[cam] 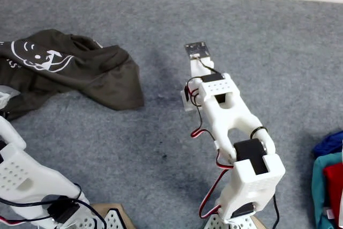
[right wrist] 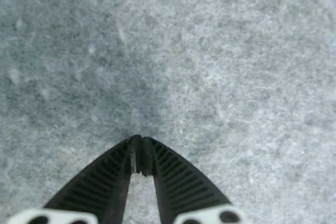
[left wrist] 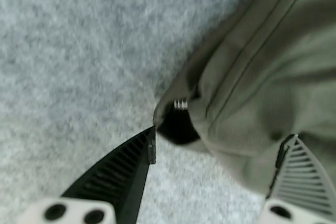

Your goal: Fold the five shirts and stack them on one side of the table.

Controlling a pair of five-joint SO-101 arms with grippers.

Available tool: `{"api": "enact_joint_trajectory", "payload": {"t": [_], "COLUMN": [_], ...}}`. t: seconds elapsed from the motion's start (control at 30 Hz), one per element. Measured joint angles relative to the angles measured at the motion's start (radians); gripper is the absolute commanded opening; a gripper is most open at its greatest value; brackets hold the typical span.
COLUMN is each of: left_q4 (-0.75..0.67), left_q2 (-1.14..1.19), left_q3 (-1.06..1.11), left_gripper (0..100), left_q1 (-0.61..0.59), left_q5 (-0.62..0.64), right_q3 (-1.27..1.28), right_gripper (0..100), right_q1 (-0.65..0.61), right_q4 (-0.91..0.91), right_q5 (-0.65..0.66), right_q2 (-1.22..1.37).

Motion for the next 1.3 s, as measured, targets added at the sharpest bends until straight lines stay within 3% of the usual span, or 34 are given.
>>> {"api": "enact_joint_trajectory", "payload": {"t": [0.43,0.63,1.3], "left_q4": [-0.127,-0.129,-0.198], "left_q2": [0.0,0.0,0.0], "left_q3": [0.072,0.072,0.072], "left_gripper": [35,14,12], "left_q1": [0.034,0.037,0.04], "left_q5": [0.0,0.002,-0.005], "right_q3": [0.0,0.0,0.0], "right_gripper": [1.3,1.3,1.3], "right_q1": [0.0,-0.002,-0.002], "right_q4": [0.0,0.0,0.0], "right_q5": [0.0,0.0,0.0], "right_q2": [0.0,0.0,0.0]}}
